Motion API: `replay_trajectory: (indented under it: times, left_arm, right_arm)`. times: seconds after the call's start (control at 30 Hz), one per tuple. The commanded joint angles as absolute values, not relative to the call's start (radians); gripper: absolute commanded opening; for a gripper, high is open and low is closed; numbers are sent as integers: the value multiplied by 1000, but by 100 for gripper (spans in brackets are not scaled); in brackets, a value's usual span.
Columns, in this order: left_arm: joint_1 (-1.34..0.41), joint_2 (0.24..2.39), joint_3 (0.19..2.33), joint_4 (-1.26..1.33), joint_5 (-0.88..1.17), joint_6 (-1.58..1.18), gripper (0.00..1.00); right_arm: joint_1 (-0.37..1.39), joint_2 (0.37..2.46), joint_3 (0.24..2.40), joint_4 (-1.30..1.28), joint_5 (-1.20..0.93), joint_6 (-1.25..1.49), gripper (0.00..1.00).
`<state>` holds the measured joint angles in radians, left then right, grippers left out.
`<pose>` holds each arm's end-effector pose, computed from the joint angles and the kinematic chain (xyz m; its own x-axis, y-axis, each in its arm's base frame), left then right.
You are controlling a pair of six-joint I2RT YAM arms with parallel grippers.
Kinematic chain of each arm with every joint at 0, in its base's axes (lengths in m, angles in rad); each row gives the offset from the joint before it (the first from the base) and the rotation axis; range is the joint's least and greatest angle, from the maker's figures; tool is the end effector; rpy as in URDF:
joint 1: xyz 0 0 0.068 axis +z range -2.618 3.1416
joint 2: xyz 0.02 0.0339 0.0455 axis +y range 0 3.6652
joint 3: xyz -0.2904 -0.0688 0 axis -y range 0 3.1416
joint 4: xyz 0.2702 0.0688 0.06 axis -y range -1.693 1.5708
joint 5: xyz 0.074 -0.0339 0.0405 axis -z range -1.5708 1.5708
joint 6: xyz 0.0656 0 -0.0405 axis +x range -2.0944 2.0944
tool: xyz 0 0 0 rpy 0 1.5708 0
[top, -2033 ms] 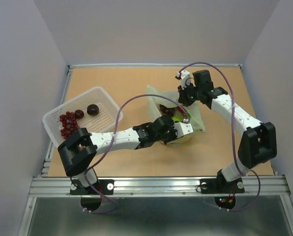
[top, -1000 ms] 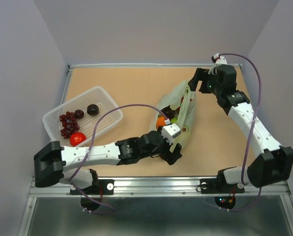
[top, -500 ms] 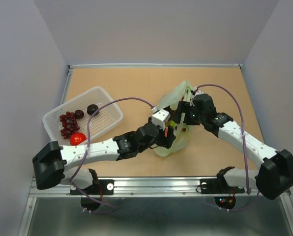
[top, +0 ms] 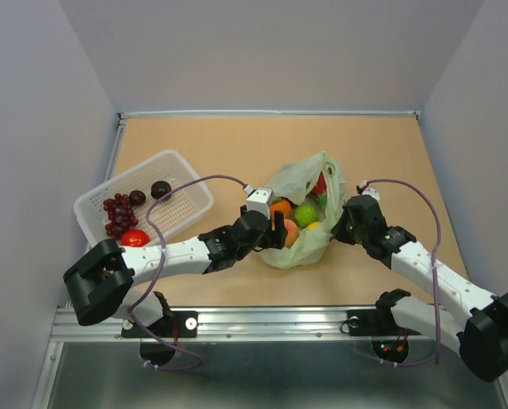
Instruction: Untie the knot of the plastic bag and take out the fruit
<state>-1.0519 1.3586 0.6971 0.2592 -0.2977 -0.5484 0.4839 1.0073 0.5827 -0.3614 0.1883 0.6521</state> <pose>0.1827 -0.2811 0.2252 -0.5287 -0.0792 -0.8451 0.4930 0.7818 -0.3817 0.2125 0.0978 0.2044 -0.7041 0.3034 -0.6420 0.1099 0.9398 0.3236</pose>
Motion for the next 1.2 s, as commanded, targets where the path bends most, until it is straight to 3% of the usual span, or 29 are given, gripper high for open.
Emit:
replay_trajectory:
  times: [0.0, 0.37, 0.53, 0.77, 0.93, 1.17]
  left_arm:
    - [-1040, 1328, 693, 290, -339, -583, 76]
    - [-1045, 1284, 742, 262, -308, -618, 77]
    - [-1109, 1325, 879, 167, -354, -610, 77]
    - [-1140, 1491, 1069, -89, -466, -707, 77]
    - [-1140, 1643, 1155, -204, -501, -755, 85]
    - [-1129, 1741, 1180, -222, -543, -767, 90]
  right_arm:
    - [480, 966, 539, -379, 227, 707, 1]
    - [480, 874, 453, -426, 153, 788, 1]
    - [480, 877, 483, -428, 141, 750, 2]
    - [480, 877, 502, -425, 118, 729, 2]
    - [480, 865, 499, -423, 89, 715, 3]
    - [480, 853, 486, -420, 61, 693, 3]
